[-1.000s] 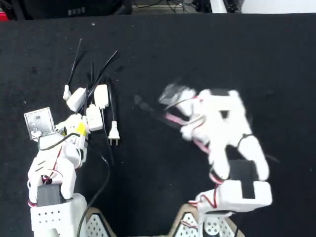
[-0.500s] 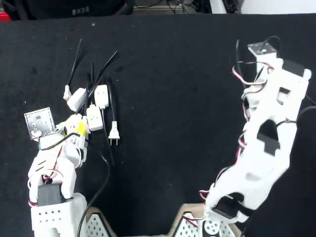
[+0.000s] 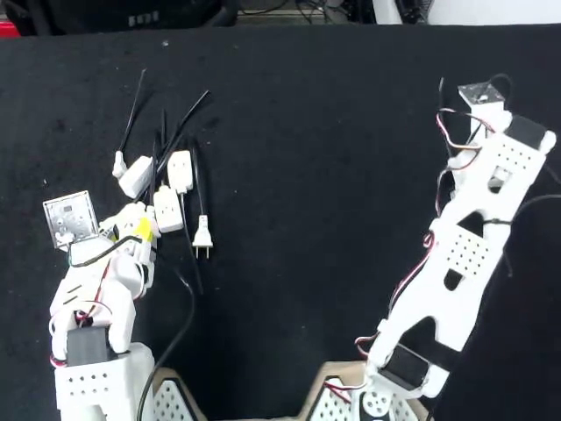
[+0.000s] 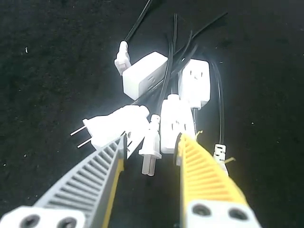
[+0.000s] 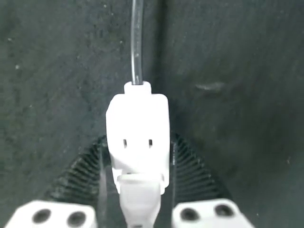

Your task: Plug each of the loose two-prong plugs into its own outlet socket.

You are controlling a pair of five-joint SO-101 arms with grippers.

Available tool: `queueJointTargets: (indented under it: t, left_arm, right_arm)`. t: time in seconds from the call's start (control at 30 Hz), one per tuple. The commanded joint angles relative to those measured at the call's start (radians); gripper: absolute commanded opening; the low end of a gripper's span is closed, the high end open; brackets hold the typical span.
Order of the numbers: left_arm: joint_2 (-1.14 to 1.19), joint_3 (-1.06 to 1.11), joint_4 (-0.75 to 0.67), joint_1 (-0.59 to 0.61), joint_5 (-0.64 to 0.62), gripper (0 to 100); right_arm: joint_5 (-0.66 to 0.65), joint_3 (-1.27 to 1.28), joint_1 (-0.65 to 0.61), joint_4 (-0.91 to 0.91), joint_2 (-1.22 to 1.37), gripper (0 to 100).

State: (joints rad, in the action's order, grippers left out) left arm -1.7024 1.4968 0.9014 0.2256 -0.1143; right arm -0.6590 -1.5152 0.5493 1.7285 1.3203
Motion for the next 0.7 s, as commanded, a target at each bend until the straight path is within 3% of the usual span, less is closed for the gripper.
queueJointTargets:
  t: [0.0, 0.13, 0.2, 0.57, 0.67]
  left_arm:
    - [-0.006, -0.022, -0.017, 0.012, 0.002, 19]
    - [-0.006, -0.022, -0.017, 0.012, 0.002, 19]
    - [-0.006, -0.022, -0.017, 0.012, 0.002, 19]
    - [-0.006, -0.022, -0.021, 0.012, 0.002, 19]
    - [-0.006, -0.022, -0.023, 0.007, 0.002, 19]
  right_arm:
    - [-0.012, -0.096, 0.021, 0.025, 0.013, 9.3]
    - [-0.012, -0.113, 0.020, 0.028, 0.005, 27.2]
    - [-0.003, -0.120, 0.015, 0.034, -0.016, 31.5]
    - [0.137, -0.116, -0.026, 0.040, -0.297, 28.3]
    - [0.190, -0.010, -0.051, 0.043, -0.447, 28.3]
